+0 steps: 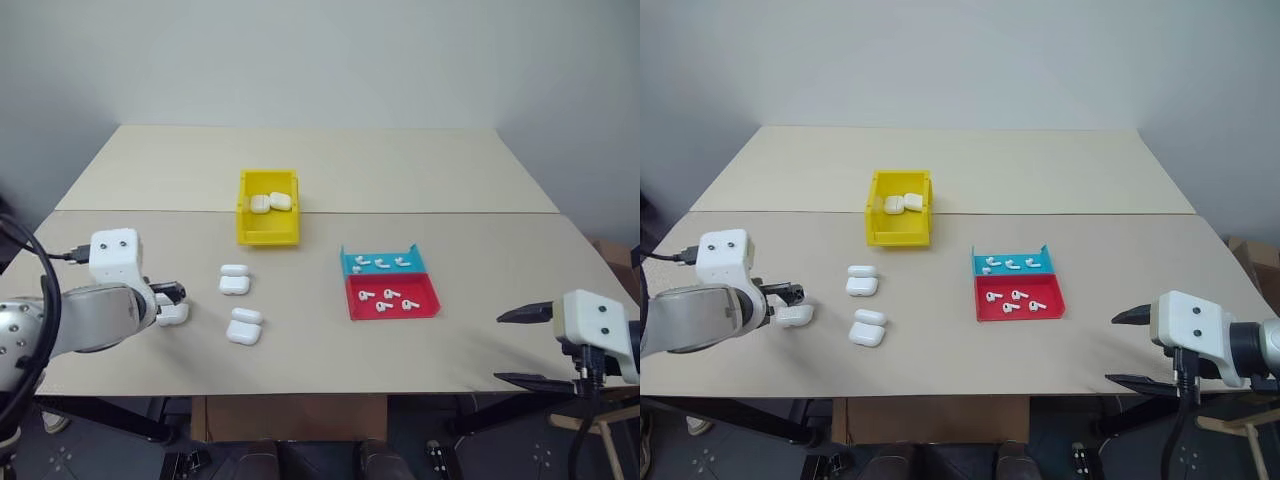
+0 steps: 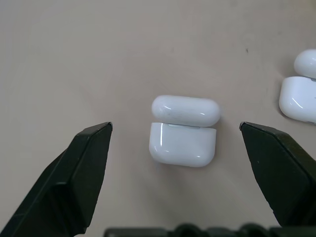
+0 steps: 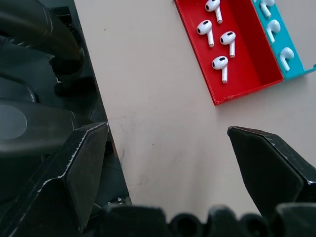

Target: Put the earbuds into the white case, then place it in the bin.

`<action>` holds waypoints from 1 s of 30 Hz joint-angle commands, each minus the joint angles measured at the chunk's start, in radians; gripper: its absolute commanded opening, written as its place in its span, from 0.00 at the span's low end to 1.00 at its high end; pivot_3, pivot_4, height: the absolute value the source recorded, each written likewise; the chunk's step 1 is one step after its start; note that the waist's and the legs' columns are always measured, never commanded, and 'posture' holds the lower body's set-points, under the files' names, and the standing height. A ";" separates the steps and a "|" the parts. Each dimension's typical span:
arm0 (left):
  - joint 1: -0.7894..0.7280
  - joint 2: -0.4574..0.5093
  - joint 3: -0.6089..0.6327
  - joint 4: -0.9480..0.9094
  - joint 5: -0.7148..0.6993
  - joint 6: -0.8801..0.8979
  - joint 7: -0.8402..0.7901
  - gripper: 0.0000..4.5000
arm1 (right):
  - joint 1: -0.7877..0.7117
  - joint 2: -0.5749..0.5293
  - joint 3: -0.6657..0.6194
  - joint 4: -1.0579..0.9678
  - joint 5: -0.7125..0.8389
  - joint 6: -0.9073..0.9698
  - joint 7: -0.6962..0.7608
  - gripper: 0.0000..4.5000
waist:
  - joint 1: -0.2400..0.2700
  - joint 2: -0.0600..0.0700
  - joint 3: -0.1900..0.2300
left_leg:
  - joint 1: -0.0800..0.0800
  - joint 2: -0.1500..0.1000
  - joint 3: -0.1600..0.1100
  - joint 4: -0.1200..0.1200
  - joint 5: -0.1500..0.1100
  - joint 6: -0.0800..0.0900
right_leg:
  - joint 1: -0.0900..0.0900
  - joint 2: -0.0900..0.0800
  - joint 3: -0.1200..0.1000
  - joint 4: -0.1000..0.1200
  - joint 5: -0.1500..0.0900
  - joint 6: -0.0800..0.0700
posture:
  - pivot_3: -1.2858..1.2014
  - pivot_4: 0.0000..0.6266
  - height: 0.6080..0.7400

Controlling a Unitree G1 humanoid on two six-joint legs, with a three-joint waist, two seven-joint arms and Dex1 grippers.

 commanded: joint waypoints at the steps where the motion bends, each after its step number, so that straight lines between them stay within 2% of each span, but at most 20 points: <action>1: -0.043 0.005 0.004 0.049 -0.003 0.063 -0.032 1.00 | 0.004 0.007 -0.042 -0.028 0.013 0.009 -0.014 0.99 | 0.001 0.000 0.000 | 0.000 0.000 0.000 0.000 0.000 0.000 | 0.000 0.000 -0.001 0.000 0.000 0.000 | 0.52 0.24 1.00; 14: -0.165 0.020 -0.084 0.292 -0.003 0.269 -0.205 1.00 | 0.054 0.042 -0.051 -0.075 0.015 0.023 -0.044 0.99 | 0.001 0.000 0.000 | -0.001 0.000 -0.001 0.000 0.001 -0.001 | 0.000 0.000 -0.001 0.000 -0.001 0.001 | 0.52 0.24 1.00; 20: -0.240 0.010 -0.153 0.377 -0.003 0.307 -0.190 1.00 | 0.077 0.053 -0.065 -0.086 0.014 0.028 -0.054 0.99 | 0.001 -0.001 0.000 | -0.001 0.000 -0.001 0.000 0.001 -0.001 | 0.000 -0.001 -0.002 0.000 -0.001 0.002 | 0.52 0.24 1.00; 30: -0.278 -0.035 -0.201 0.449 -0.003 0.338 -0.184 1.00 | 0.113 0.072 -0.079 -0.106 0.010 0.026 -0.071 0.99 | 0.000 -0.001 0.000 | -0.002 0.000 -0.002 0.000 0.001 -0.002 | -0.001 -0.001 -0.002 0.000 -0.001 0.002 | 0.52 0.24 1.00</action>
